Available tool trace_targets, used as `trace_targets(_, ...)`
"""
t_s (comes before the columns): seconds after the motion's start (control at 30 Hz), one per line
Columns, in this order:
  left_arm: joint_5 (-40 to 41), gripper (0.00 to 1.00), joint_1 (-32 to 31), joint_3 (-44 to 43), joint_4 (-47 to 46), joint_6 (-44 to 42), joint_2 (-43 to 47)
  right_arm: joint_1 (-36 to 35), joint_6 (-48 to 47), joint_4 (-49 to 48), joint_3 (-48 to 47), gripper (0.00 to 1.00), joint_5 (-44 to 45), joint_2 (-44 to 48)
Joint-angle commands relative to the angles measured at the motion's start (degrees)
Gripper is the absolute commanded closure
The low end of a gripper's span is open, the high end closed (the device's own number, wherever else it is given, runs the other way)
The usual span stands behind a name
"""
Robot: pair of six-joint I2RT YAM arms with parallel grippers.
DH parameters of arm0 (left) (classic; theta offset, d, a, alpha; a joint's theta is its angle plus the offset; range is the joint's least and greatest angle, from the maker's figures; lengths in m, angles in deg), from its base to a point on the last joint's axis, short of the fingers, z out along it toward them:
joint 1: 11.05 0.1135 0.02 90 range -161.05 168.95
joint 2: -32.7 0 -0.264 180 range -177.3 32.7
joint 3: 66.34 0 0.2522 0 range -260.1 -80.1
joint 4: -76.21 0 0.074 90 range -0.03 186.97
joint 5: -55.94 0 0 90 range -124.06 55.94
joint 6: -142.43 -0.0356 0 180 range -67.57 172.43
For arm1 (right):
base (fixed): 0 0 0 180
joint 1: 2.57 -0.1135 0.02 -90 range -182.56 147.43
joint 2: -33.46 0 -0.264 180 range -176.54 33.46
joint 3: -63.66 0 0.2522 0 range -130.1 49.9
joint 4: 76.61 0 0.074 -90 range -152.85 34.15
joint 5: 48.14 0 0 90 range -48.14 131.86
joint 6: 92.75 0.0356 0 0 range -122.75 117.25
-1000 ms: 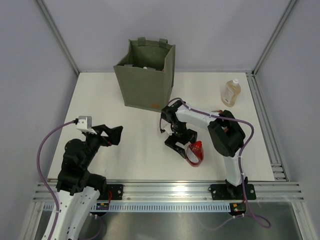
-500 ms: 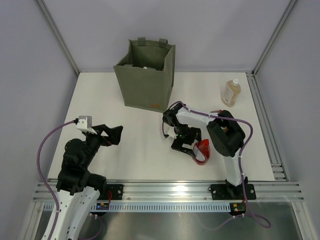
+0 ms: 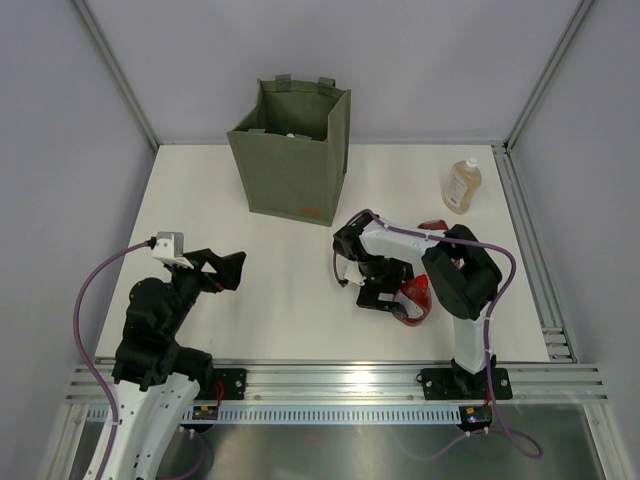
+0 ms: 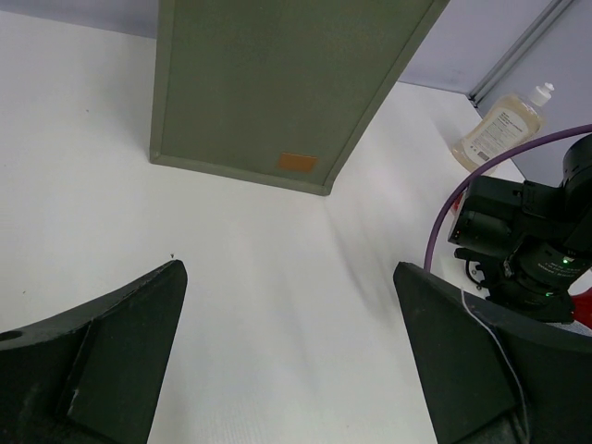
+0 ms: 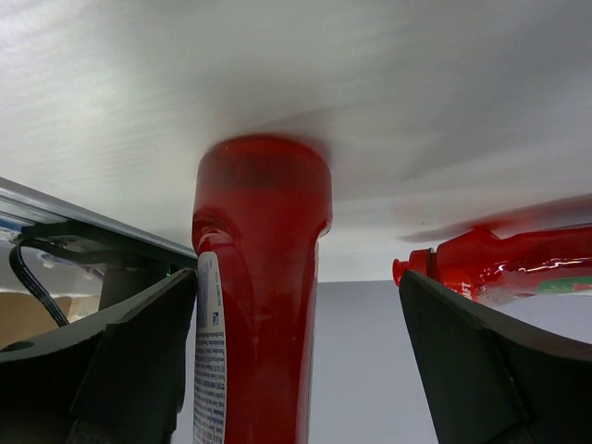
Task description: Place the personal care products into the canvas bag
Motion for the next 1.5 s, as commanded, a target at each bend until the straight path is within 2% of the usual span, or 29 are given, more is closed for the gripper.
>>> trace_targets(0.0, 0.5, 0.01, -0.2, 0.3, -2.7, -0.1, 0.6, 0.6, -3.0, 17.8, 2.2, 0.0, 3.0, 3.0)
trace_targets(0.13, 0.4, 0.01, -0.2, 0.3, -2.8, -0.3, 0.7, 1.5, -2.6, 17.7, 4.0, 0.01, 3.4, 2.5)
trace_targets(0.23, 0.4, 0.01, -0.2, 0.2, -2.7, -0.4, 0.7, 1.7, -2.3, 17.6, 3.9, 0.1, 3.8, 2.2)
trace_targets(0.27, 0.4, 0.01, -0.2, 0.2, -2.8, -0.4, 0.6, 1.9, -2.1, 17.6, 3.7, 0.2, 3.8, 2.0)
trace_targets(0.37, 0.4, 0.01, -0.2, 0.3, -2.8, -0.5, 0.5, 2.3, -1.5, 17.6, 3.2, 0.36, 4.2, 1.6)
trace_targets(0.4, 0.4, 0.01, -0.2, 0.3, -2.8, -0.5, 0.5, 2.3, -1.2, 17.6, 2.8, 0.5, 4.0, 1.2)
trace_targets(0.43, 0.4, 0.01, -0.2, 0.3, -2.8, -0.6, 0.6, 2.5, -1.0, 17.6, 1.8, 0.58, 4.0, 1.1)
trace_targets(0.5, 0.2, 0.01, -0.2, 0.3, -2.8, -0.5, 0.5, 2.8, -0.7, 17.7, 0.5, 0.67, 3.2, 0.5)
trace_targets(0.53, 0.3, 0.01, -0.2, 0.4, -2.9, -0.5, 0.4, 2.8, -0.6, 17.6, -0.9, 0.79, 2.5, 0.4)
trace_targets(0.63, 0.1, 0.01, -0.2, 0.3, -3.1, -0.4, 0.1, 3.1, -0.3, 17.6, -5.0, 0.92, 0.9, -0.5)
trace_targets(0.73, -0.1, 0.01, -0.2, 0.3, -3.2, -0.4, -0.3, 3.8, 0.1, 17.6, -10.8, 1.0, -2.9, -1.9)
trace_targets(0.9, -0.5, 0.01, -0.2, 0.0, -3.5, -0.5, -1.2, 6.7, 1.2, 17.6, -18.2, 1.0, -9.7, -5.3)
trace_targets(1.0, -0.8, 0.01, -0.2, -0.3, -4.2, -0.3, -2.0, 9.6, 1.4, 17.5, -21.4, 1.0, -16.9, -6.7)
trace_targets(1.33, -3.0, 0.01, -0.2, 0.4, -7.0, 1.4, -4.3, 16.0, 2.9, 14.7, -29.2, 1.0, -28.9, -9.6)
trace_targets(1.47, -2.9, 0.01, -0.2, 0.8, -7.5, 1.8, -4.4, 17.4, 3.4, 9.4, -30.7, 1.0, -31.3, -7.2)
